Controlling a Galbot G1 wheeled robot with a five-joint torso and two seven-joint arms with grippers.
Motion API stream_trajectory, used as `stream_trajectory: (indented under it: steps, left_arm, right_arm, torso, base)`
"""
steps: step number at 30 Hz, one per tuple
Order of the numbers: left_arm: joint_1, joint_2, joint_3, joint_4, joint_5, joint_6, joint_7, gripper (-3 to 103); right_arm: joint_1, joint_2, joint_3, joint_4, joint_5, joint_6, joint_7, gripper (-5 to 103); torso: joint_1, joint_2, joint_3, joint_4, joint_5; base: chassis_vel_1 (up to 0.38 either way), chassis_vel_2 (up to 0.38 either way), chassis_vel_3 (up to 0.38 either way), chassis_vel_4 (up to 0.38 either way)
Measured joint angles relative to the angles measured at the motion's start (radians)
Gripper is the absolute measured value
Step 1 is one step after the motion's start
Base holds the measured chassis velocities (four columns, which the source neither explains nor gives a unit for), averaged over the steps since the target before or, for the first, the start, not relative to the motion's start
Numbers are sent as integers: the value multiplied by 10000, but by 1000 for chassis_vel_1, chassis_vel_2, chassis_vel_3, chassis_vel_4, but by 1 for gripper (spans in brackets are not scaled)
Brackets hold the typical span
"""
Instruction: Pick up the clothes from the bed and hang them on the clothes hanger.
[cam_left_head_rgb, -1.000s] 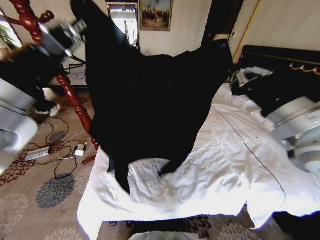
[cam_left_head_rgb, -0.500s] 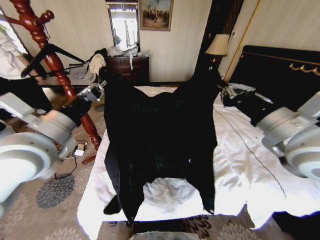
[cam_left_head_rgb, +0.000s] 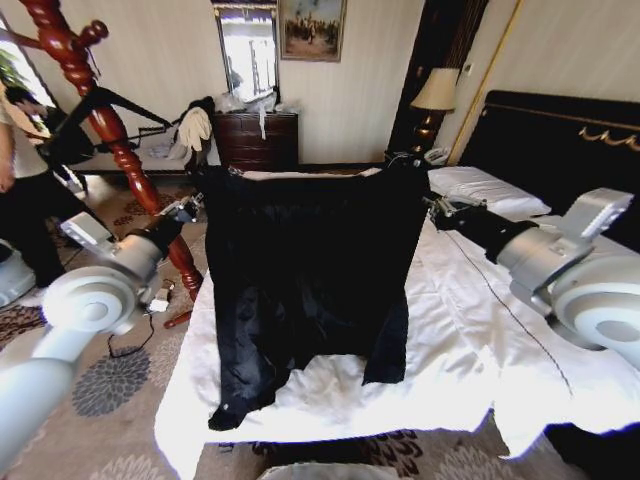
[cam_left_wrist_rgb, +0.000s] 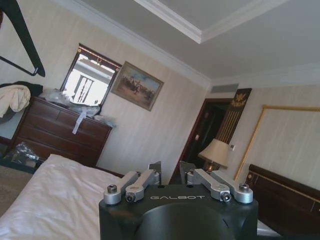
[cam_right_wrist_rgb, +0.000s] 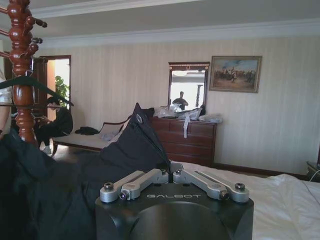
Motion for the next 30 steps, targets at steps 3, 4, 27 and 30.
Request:
stream_trajectory:
  steps: [3,4,27,30]
  left_arm:
    - [164,68,-72,165,254,38,91,33]
    - [274,100,-155,184,347,38,115,39]
    - [1268,627,-2560,-1593,747,372,-1248,100]
    - [1108,1178,-3049,-1369,582,680,-1372,100]
  right_arm:
    - [-45,15,-87,-31,-66,-42,-91,0]
    - [-59,16,-95,-51,-85,-61,-109,0]
    - [-160,-349,-355,-212,-887,-179,-319,0]
    - [-249,-280,-333,-166,-928,-188,-268,0]
  torso:
    - [0,0,1,1,-1]
    - [1,0,0,1,-1]
    - [0,0,0,1,-1]
    - [0,0,0,2,0]
  base:
    - [0,0,0,0]
    - [0,0,0,0]
    - [0,0,0,0]
    - [0,0,0,0]
